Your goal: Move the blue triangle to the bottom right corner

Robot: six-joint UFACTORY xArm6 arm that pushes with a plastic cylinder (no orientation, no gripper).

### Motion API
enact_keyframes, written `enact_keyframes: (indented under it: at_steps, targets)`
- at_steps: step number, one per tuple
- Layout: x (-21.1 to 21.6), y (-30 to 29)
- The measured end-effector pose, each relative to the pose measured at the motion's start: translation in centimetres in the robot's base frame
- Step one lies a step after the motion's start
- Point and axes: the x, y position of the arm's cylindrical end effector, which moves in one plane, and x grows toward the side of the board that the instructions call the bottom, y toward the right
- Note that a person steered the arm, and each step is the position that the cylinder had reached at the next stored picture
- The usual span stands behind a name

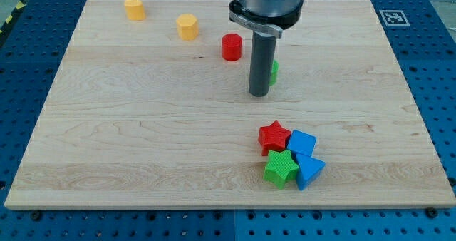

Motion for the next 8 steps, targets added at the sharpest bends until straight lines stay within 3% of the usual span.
enact_keyframes:
  at_steps: [2, 3, 4, 6, 8]
  targets:
    - [3.8, -9.3]
    - [10.1, -8.9]
    - [15.3, -5.3]
    - [15.6, 3.1]
    - [15.3, 6.8]
